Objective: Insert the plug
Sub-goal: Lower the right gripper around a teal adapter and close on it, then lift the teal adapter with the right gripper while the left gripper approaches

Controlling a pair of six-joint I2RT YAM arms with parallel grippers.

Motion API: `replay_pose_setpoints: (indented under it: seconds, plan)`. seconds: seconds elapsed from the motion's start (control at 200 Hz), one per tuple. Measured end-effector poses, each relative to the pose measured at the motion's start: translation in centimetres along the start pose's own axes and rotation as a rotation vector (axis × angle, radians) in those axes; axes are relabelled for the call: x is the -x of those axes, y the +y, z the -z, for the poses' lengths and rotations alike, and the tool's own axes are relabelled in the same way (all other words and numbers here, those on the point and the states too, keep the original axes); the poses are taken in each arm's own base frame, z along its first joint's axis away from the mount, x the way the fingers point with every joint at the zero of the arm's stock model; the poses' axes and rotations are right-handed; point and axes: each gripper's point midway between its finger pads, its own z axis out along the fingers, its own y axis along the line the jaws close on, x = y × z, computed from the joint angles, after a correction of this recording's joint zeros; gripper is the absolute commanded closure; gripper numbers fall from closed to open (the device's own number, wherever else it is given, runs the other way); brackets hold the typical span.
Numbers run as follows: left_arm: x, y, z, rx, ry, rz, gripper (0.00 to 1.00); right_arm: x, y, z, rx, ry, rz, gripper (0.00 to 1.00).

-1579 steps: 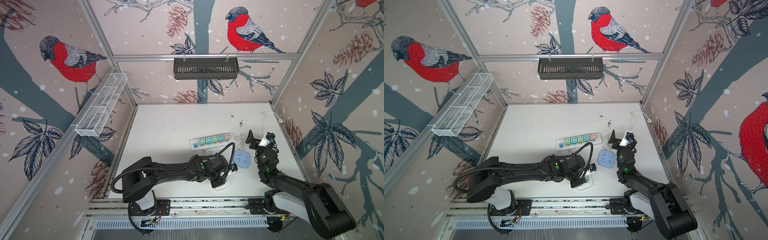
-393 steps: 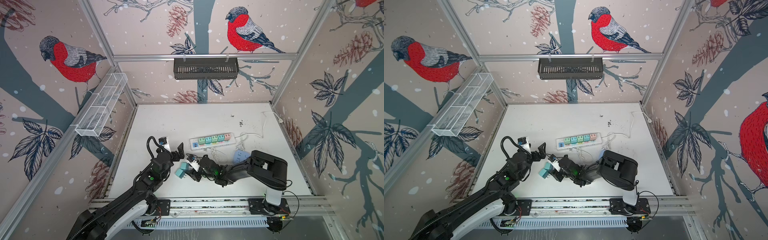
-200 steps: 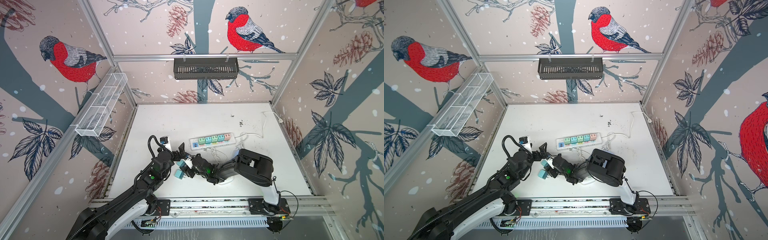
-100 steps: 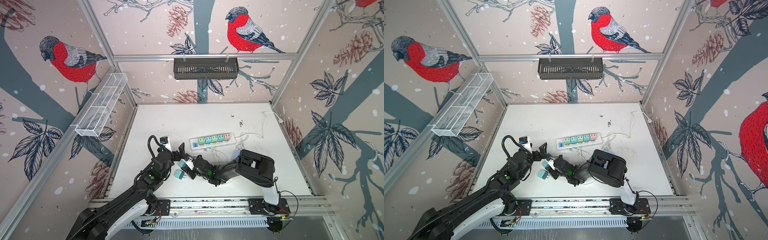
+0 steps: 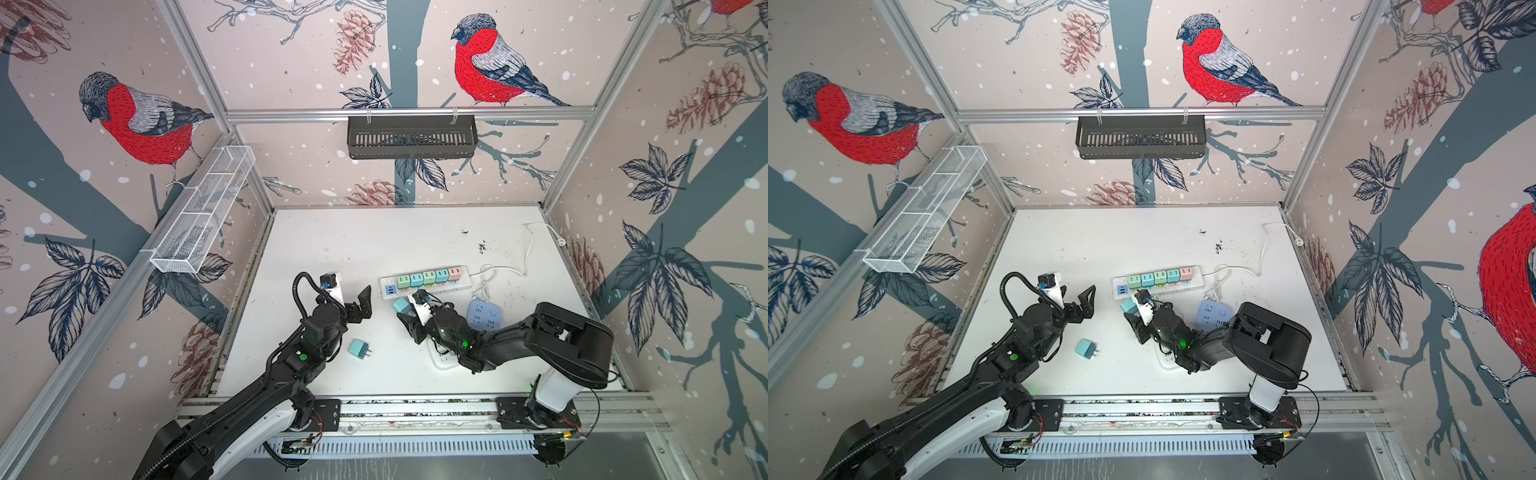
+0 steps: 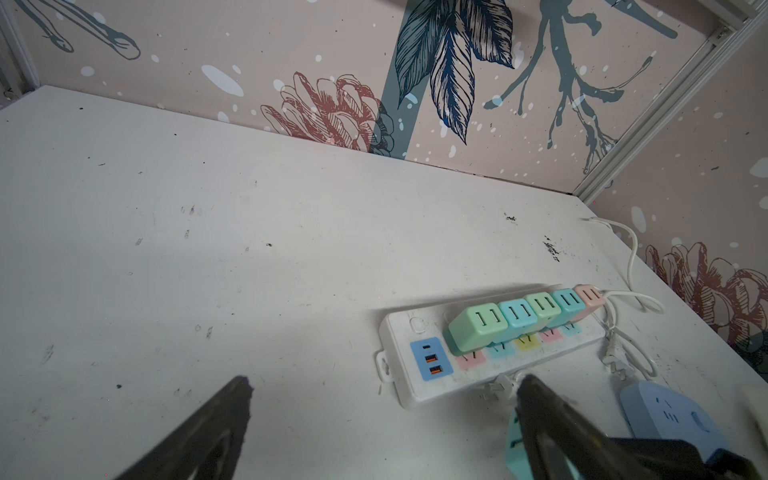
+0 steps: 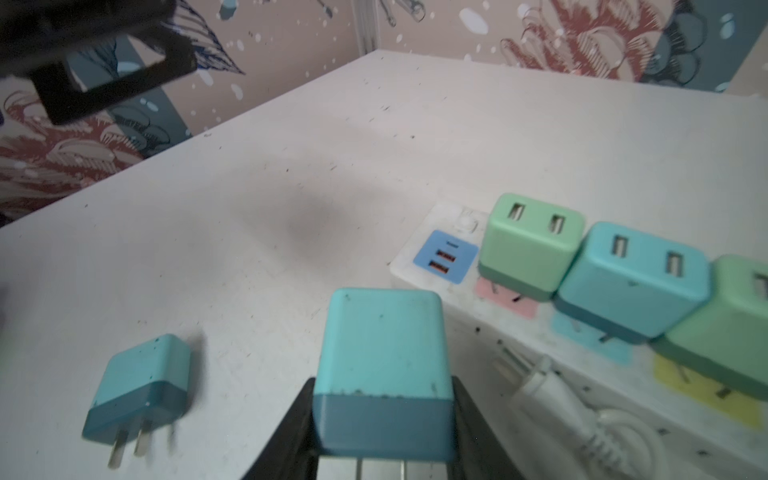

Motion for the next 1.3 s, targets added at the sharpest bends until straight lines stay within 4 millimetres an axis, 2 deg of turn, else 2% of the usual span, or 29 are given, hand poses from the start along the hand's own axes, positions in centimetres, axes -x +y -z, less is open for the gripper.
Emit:
replay_pose_setpoints:
  seconds: [0.125, 0.225, 0.295, 0.385, 0.465, 0.62, 0.725, 0.836, 0.921, 1.051, 1.181, 1.301]
  plan:
    - [-0.2, -0.7, 0.1, -0.039, 0.012, -0.01, 0.02, 3.5, -1.5, 0.0, -0.065, -0.129, -0.025, 0.88]
    - [-0.1, -1.1, 0.2, -0.067, 0.015, -0.022, 0.05, 7.3, -0.8, 0.3, -0.06, -0.231, -0.008, 0.93]
    - [0.0, -1.7, 0.3, -0.097, 0.012, -0.023, 0.07, 10.2, -0.9, 1.4, -0.078, -0.313, 0.014, 0.94]
    - [0.4, -2.5, 0.5, -0.141, 0.001, -0.029, 0.09, 12.2, -1.7, 3.6, -0.125, -0.38, 0.042, 0.94]
    - [0.6, -3.1, 0.7, -0.178, -0.003, -0.033, 0.1, 12.7, -2.6, 6.2, -0.162, -0.416, 0.066, 0.94]
    - [0.3, -4.8, 1.1, -0.269, 0.011, -0.067, 0.15, 12.4, -4.2, 10.5, -0.215, -0.46, 0.132, 0.98]
    - [0.1, -6.3, 1.5, -0.347, 0.015, -0.103, 0.18, 13.8, -5.9, 12.5, -0.27, -0.517, 0.132, 0.99]
    - [-0.1, -8.3, 2.2, -0.439, 0.018, -0.144, 0.2, 14.6, -5.8, 13.1, -0.239, -0.532, 0.175, 0.99]
    - [-0.4, -9.8, 2.8, -0.507, 0.023, -0.18, 0.22, 14.5, -5.5, 13.3, -0.218, -0.527, 0.204, 0.99]
    - [-0.8, -12.0, 3.6, -0.609, 0.033, -0.223, 0.24, 13.7, -6.0, 14.6, -0.235, -0.537, 0.229, 0.99]
    - [-1.2, -12.9, 4.0, -0.665, 0.047, -0.248, 0.25, 14.3, -6.2, 15.5, -0.253, -0.561, 0.274, 1.0]
    - [-1.2, -13.8, 4.6, -0.72, 0.045, -0.265, 0.26, 13.9, -6.2, 15.1, -0.26, -0.527, 0.338, 1.0]
